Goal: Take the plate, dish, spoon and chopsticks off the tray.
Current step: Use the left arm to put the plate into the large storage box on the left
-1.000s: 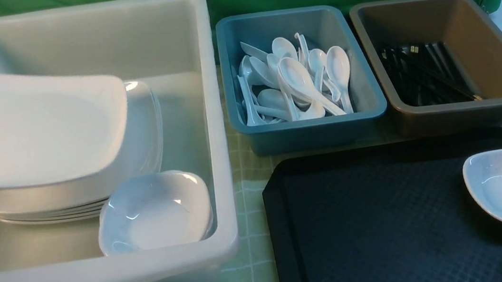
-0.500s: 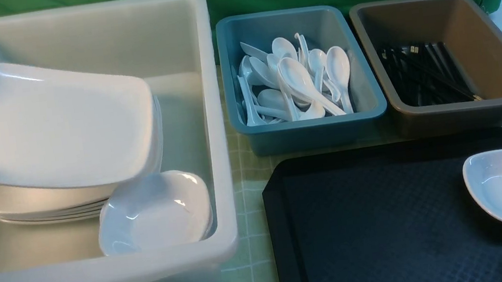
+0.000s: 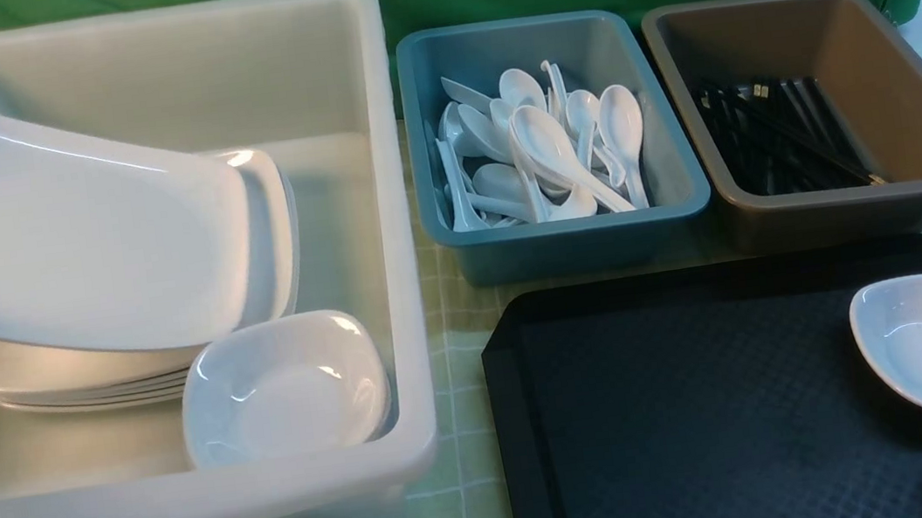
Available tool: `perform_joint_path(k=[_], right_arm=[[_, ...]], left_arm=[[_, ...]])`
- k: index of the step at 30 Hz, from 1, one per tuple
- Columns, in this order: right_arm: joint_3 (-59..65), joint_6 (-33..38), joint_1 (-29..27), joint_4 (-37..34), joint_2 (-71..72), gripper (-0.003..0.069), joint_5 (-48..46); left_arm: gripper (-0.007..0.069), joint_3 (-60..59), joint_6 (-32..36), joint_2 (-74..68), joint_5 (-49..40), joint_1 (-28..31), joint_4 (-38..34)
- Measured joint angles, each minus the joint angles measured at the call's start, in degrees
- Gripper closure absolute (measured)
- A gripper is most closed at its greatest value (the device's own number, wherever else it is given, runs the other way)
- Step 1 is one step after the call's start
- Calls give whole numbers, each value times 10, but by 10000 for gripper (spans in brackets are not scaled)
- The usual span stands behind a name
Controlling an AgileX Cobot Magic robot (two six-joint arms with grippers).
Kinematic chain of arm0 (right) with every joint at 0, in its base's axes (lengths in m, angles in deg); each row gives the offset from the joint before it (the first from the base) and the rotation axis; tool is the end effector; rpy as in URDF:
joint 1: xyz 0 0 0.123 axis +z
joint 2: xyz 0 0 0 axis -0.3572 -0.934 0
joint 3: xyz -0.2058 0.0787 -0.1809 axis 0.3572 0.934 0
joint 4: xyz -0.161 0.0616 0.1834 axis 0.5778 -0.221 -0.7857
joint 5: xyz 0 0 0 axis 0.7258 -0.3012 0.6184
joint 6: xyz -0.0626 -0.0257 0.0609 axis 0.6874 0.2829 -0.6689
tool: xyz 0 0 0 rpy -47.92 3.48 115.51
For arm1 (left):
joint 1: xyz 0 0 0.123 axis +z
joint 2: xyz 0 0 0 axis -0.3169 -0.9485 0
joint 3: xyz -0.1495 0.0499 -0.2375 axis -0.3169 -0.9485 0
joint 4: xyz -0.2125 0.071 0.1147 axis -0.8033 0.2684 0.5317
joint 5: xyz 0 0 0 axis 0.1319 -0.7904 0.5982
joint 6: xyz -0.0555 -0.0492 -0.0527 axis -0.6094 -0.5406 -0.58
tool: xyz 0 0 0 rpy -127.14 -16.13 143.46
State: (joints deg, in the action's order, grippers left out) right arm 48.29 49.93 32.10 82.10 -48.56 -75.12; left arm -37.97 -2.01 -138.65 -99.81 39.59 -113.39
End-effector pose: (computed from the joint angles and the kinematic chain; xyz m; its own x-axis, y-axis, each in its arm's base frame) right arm 0.0080 0.0092 0.2974 -0.1855 -0.1569 -0.9700 -0.2945 0.9507 -0.0975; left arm 0.2550 0.0797 0.2553 -0.1967 -0.8483 -0.4917 -0.5131 0.5164 -0.6856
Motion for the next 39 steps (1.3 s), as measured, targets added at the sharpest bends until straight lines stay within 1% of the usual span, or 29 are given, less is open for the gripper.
perform_joint_path(k=[10, 12, 15, 18, 19, 20, 24, 27, 31, 33, 35, 36, 39], right_arm=[[0, 0, 0, 0, 0, 532, 1], [0, 0, 0, 0, 0, 532, 1], [0, 0, 0, 0, 0, 532, 1], [0, 0, 0, 0, 0, 532, 1], [0, 0, 0, 0, 0, 532, 1], [0, 0, 0, 0, 0, 532, 1], [0, 0, 0, 0, 0, 532, 1], [0, 0, 0, 0, 0, 532, 2], [0, 0, 0, 0, 0, 532, 4], [0, 0, 0, 0, 0, 532, 4], [0, 0, 0, 0, 0, 532, 4], [0, 0, 0, 0, 0, 532, 4], [0, 0, 0, 0, 0, 532, 4]], left_arm=[[613, 0, -13, -78, -40, 0, -12], [606, 0, -13, -87, -43, 0, -13], [571, 0, -8, -92, -43, 0, -7], [503, 0, -5, -92, -43, 0, -5], [492, 0, -4, -92, -43, 0, -5], [445, 0, 5, -93, -44, 0, -5], [300, 2, 18, -95, -56, 0, 10], [179, 18, 18, -97, -91, 0, 52], [79, 57, 6, -97, -142, 2, 120], [56, 85, -14, -97, -172, 2, 174], [54, 98, -22, -97, -186, 2, 197], [54, 117, -39, -97, -208, 2, 230], [55, 150, -75, -97, -247, 2, 290]])
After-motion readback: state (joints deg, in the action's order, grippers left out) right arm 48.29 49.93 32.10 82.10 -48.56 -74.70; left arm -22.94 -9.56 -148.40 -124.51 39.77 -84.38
